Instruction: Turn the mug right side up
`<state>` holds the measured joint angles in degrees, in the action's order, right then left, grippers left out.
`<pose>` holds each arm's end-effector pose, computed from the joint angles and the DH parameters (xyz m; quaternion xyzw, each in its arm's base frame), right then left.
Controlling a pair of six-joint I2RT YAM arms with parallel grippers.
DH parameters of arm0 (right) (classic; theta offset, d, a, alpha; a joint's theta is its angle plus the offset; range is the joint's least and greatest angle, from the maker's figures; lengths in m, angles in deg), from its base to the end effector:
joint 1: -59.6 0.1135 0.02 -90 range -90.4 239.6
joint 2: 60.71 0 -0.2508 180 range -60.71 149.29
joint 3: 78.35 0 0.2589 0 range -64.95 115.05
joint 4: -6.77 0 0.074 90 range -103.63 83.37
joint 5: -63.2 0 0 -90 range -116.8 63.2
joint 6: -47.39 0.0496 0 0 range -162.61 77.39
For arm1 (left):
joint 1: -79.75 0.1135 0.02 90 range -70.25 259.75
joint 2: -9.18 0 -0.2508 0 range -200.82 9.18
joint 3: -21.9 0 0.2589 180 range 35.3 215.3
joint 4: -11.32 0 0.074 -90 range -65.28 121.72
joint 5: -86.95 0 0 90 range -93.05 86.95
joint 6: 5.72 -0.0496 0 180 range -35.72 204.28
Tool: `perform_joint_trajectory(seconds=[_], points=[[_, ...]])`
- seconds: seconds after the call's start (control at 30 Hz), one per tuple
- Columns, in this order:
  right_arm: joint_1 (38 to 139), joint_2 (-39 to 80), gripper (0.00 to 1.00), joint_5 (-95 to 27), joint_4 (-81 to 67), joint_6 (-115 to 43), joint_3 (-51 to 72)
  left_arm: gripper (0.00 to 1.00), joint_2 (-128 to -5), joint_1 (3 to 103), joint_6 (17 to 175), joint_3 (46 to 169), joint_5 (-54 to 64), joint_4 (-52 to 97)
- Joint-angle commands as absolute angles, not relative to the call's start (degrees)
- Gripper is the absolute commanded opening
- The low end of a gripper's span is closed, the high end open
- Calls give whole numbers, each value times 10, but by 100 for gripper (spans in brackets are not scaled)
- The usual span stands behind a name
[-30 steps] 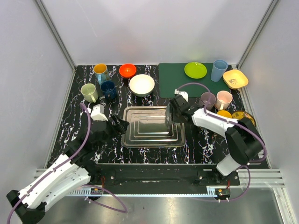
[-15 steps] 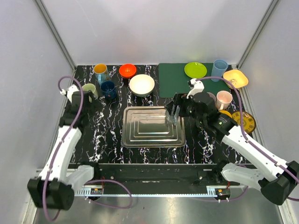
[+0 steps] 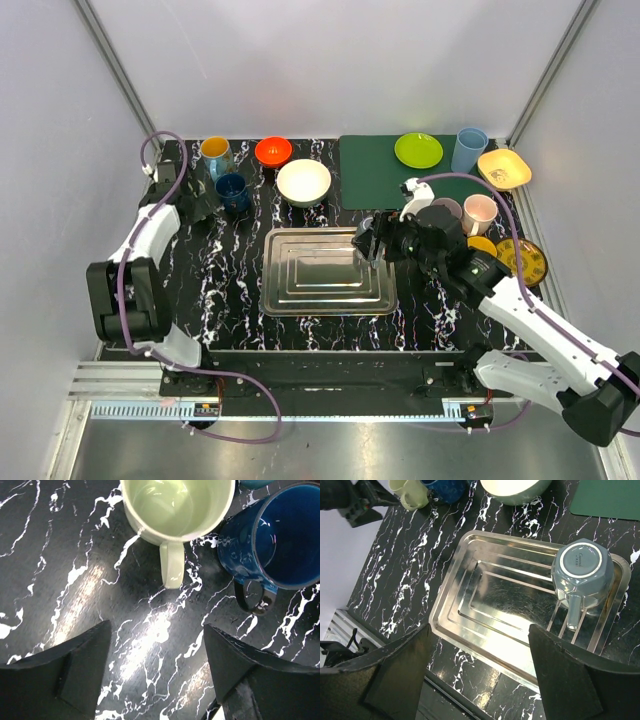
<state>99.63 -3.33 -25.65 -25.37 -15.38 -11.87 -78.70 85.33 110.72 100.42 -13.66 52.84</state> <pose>0.1953 0.1627 0.3173 -0.0875 0.8295 0.2985 0.4639 0.3411 0.0425 0.2268 -0.2885 0.8933 0.0253 0.3436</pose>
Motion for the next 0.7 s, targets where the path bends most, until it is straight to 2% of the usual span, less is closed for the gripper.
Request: perform_joint_trajectory(seconds=[0.0,0.67], points=[[998,-55,83,-267,-239,-162,-120,73,-839,863,1083,1035,-102,458],[998,-43,83,-260,-239,-156,-129,53,-957,880,1060,1128,-138,456]])
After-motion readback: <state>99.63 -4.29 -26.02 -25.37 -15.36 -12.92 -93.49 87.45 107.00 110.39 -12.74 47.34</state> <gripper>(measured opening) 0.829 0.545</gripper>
